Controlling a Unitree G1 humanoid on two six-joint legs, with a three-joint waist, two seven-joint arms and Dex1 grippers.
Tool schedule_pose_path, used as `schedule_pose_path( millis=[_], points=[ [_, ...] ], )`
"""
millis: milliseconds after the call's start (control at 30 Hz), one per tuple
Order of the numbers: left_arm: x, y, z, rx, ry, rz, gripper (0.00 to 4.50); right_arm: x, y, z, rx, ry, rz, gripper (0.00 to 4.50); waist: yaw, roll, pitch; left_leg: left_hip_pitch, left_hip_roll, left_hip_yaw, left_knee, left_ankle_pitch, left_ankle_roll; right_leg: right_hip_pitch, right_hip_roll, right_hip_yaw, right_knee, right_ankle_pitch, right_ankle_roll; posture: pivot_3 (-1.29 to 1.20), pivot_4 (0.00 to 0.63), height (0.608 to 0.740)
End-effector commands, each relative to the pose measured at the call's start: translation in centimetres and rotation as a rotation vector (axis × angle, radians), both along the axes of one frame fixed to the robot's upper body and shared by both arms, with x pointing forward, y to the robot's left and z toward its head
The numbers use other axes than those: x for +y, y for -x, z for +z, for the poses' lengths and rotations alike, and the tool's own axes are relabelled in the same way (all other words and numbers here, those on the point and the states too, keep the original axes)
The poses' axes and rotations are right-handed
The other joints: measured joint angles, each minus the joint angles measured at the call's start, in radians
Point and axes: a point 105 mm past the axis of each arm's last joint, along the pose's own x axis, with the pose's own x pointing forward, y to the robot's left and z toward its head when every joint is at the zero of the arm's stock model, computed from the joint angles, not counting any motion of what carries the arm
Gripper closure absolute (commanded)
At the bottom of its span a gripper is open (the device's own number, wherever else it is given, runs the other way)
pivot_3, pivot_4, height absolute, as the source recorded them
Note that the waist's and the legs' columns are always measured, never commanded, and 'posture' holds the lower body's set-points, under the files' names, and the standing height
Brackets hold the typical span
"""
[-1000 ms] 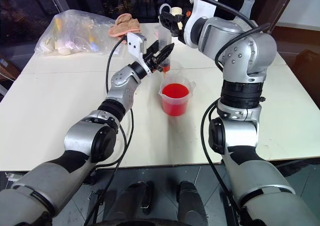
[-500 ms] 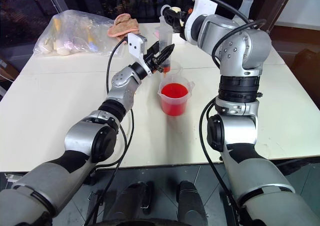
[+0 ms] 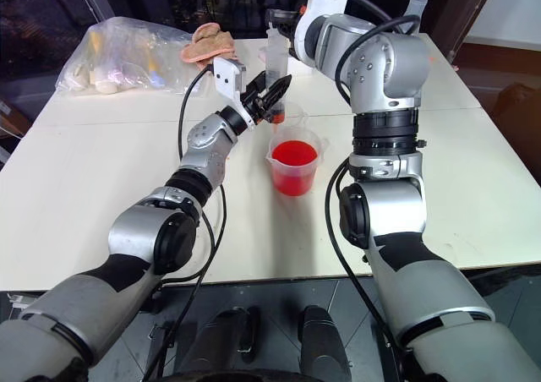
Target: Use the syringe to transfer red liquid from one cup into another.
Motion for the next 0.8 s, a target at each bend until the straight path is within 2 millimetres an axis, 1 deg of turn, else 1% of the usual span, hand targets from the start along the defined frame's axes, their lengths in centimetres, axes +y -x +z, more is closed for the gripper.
schedule_pose_path(
  millis=[33,233,400,700,800],
  points=[
    [-0.7,0.5,2.5,-0.090,0.014,-0.021,2.95,0.5,0.5,1.7,-0.054,-0.008,0.018,4.45,0.000,0.000,0.000,0.000,0.000,0.000,0.000,0.000,0.000,0.000,0.000,0.000,0.000,0.000,0.000,0.00,0.150,0.740],
    [-0.7,0.4,3.0,-0.095,0.022,-0.014,2.95,1.1,1.2,2.1,-0.069,0.006,0.046,4.45,-0.001,0.000,0.000,0.000,0.000,0.000,0.000,0.000,0.000,0.000,0.000,0.000,0.000,0.000,0.000,0.00,0.150,0.740],
    [-1.1,0.4,3.6,-0.095,0.035,-0.005,2.95,1.6,2.1,2.2,-0.105,0.060,0.069,4.45,0.000,0.000,0.000,0.000,0.000,0.000,0.000,0.000,0.000,0.000,0.000,0.000,0.000,0.000,0.000,0.00,0.150,0.740],
    [-1.8,0.4,4.4,-0.100,0.051,-0.011,2.95,2.2,2.8,1.2,-0.090,0.080,0.098,4.45,-0.001,0.000,0.000,0.000,0.000,0.000,0.000,0.000,0.000,0.000,0.000,0.000,0.001,0.000,0.000,0.00,0.150,0.740],
    [-1.8,0.5,4.3,-0.098,0.051,-0.012,2.95,2.3,2.9,0.2,-0.066,0.086,0.101,4.45,-0.001,0.000,0.000,0.000,0.000,0.000,0.000,0.000,0.000,0.000,0.000,0.000,0.001,0.000,0.000,0.00,0.150,0.740]
  ],
)
